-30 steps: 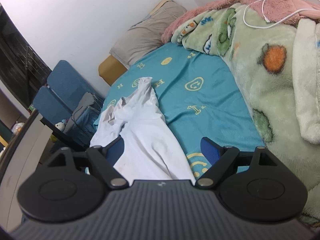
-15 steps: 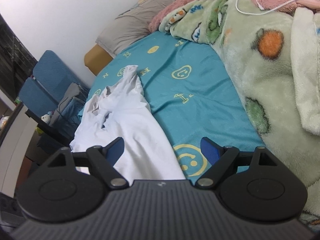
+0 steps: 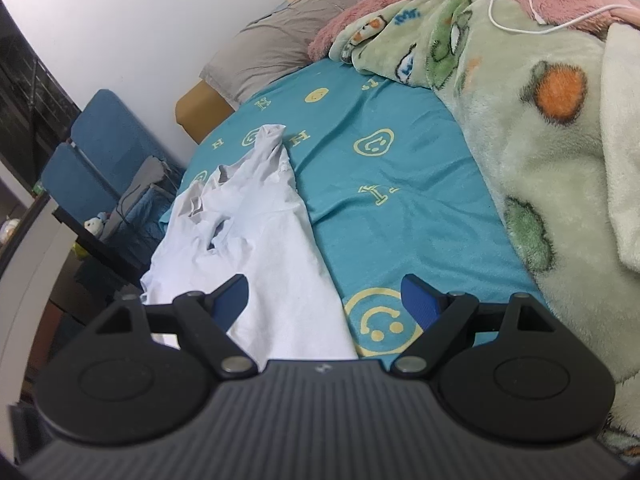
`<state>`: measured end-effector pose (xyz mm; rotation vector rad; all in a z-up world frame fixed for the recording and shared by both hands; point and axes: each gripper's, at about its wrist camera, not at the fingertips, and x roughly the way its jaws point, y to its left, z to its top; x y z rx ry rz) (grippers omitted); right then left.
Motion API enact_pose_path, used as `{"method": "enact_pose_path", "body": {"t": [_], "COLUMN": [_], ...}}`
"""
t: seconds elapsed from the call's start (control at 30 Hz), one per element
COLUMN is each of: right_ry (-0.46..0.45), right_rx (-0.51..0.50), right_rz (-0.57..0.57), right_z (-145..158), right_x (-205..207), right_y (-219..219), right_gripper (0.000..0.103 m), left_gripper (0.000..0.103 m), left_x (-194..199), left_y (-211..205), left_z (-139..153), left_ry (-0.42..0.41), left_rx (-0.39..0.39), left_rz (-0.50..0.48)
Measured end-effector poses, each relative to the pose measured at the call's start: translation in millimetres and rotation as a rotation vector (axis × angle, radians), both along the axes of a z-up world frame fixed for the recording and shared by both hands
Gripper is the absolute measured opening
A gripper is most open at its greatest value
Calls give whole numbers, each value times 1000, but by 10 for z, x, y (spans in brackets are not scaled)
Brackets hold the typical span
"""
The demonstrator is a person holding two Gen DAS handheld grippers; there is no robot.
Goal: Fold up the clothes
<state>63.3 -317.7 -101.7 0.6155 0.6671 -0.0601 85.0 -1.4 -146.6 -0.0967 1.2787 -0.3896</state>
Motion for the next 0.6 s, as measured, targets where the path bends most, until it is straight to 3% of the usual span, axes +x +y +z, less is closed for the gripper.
{"method": "enact_pose_path", "body": {"t": [0.1, 0.23, 0.37, 0.53, 0.6], "right_ry": [-1, -23, -75, -86, -70], "right_rx": [0, 9, 27, 35, 50], "right_rz": [6, 16, 15, -32, -46], "right_z": [0, 30, 128, 144, 104], "right_x": [4, -4, -92, -155, -146], "right_y": [11, 16, 4, -115, -158], "right_gripper": [85, 85, 85, 85, 85], "left_gripper": [1, 1, 1, 1, 1], "left_x": [-12, -52, -59, -192, -222], "left_y": [67, 75, -254, -964, -1044], "left_z": [123, 414, 656, 588, 483], "left_ry": [-61, -166, -207, -214, -193], "left_rx": [-104, -326, -464, -416, -399], "left_rz": [12, 15, -56, -183, -197]}}
